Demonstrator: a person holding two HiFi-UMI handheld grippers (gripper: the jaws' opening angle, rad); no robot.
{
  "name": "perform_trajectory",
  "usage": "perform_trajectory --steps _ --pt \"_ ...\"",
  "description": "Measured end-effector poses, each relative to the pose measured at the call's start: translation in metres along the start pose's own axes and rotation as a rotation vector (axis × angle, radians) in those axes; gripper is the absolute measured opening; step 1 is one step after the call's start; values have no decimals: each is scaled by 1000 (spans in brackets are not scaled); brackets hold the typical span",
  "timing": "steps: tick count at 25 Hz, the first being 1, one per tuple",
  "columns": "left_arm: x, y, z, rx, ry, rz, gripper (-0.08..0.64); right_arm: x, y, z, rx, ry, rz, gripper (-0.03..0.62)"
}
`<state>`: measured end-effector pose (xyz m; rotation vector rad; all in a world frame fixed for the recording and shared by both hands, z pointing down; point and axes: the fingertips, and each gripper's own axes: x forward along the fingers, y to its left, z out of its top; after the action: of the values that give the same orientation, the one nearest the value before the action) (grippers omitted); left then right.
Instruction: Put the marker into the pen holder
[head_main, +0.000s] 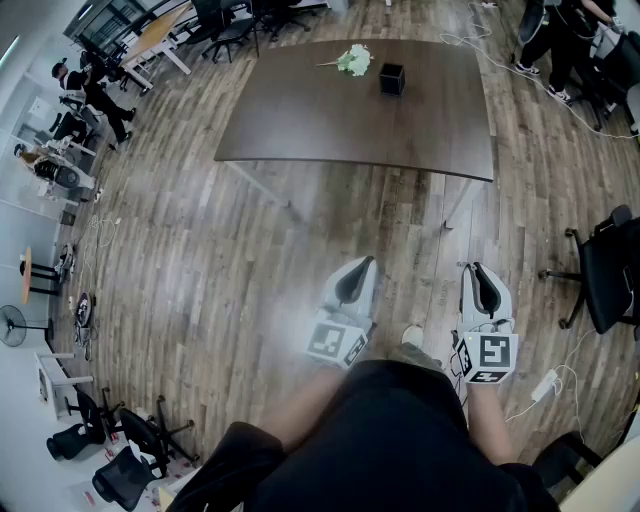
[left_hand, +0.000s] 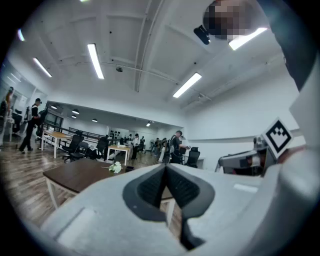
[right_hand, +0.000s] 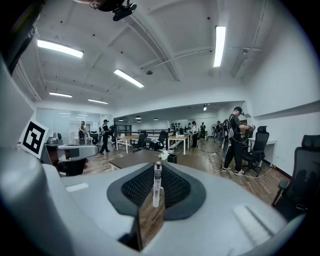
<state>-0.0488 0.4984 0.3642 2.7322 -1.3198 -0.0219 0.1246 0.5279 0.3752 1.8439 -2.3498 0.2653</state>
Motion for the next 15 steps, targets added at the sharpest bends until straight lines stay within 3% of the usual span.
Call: perform_trajectory --steps 4,9,15 --pt "-13 8 -3 12 7 11 0 4 23 -1 -16 -2 12 48" --pt "-22 19 1 2 -6 37 0 9 27 6 -41 -7 -25 49" --pt "-31 27 0 -13 -18 70 0 16 33 9 -63 -6 -7 49"
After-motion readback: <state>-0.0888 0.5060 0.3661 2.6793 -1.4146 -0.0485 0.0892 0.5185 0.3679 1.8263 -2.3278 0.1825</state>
